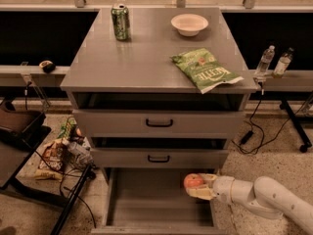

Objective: Place apple into bottom drawer

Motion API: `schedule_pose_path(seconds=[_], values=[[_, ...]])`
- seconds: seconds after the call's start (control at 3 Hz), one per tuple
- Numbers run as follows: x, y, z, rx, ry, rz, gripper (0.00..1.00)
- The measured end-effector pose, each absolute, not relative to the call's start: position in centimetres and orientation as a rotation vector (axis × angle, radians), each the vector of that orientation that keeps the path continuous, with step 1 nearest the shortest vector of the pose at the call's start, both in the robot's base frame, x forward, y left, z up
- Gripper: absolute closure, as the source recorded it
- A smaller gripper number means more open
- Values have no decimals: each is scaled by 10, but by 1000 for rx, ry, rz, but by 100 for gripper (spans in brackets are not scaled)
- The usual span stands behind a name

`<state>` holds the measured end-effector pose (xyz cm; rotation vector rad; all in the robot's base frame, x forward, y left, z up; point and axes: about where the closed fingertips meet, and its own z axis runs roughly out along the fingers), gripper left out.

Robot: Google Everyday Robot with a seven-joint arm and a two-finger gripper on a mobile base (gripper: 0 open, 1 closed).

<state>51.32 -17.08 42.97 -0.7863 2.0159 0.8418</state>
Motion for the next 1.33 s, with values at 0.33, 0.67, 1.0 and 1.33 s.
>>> schedule_pose_path(seconds=[0.33,0.67,1.0,1.33], values=[[526,-179,384,-849,1981,838,100],[526,-179,384,-849,1981,838,100],[536,-126,338,-964,1979,864,100],[538,-78,283,-1060,1975,871,100]])
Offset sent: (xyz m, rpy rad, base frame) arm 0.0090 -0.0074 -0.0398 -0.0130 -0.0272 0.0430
